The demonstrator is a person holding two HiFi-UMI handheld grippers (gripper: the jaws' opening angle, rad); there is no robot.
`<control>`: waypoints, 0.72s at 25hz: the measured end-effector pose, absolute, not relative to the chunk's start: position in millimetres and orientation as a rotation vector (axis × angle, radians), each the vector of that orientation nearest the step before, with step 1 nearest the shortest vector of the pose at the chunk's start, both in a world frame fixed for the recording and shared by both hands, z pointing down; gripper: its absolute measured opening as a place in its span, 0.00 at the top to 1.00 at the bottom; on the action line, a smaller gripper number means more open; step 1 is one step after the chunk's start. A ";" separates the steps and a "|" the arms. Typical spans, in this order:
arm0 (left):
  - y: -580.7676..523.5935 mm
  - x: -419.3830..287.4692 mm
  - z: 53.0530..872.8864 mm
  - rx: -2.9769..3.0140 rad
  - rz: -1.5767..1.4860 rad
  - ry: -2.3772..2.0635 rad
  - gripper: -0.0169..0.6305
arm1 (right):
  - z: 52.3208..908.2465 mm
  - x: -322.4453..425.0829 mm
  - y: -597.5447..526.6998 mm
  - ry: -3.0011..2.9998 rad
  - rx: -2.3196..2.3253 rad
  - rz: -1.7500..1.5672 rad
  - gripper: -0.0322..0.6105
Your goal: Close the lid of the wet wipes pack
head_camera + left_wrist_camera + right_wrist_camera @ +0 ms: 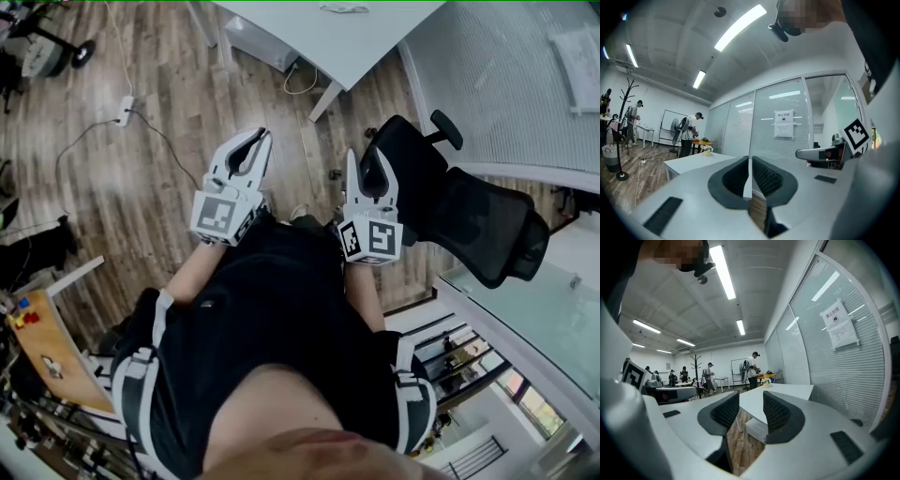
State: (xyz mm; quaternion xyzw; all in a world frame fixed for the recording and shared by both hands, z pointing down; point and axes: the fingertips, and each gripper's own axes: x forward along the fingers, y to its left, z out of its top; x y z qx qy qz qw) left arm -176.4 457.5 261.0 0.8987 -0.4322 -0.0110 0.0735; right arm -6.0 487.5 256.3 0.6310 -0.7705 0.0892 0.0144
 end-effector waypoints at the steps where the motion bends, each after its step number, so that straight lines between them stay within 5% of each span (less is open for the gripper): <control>1: 454.0 -179.6 263.7 2.701 -0.030 -1.281 0.91 | 257.8 -9.8 484.4 -2.393 1.969 0.282 0.68; 18: 267.7 -143.4 293.2 2.698 0.017 -1.271 0.91 | 283.7 18.1 293.5 -2.447 1.897 0.319 0.69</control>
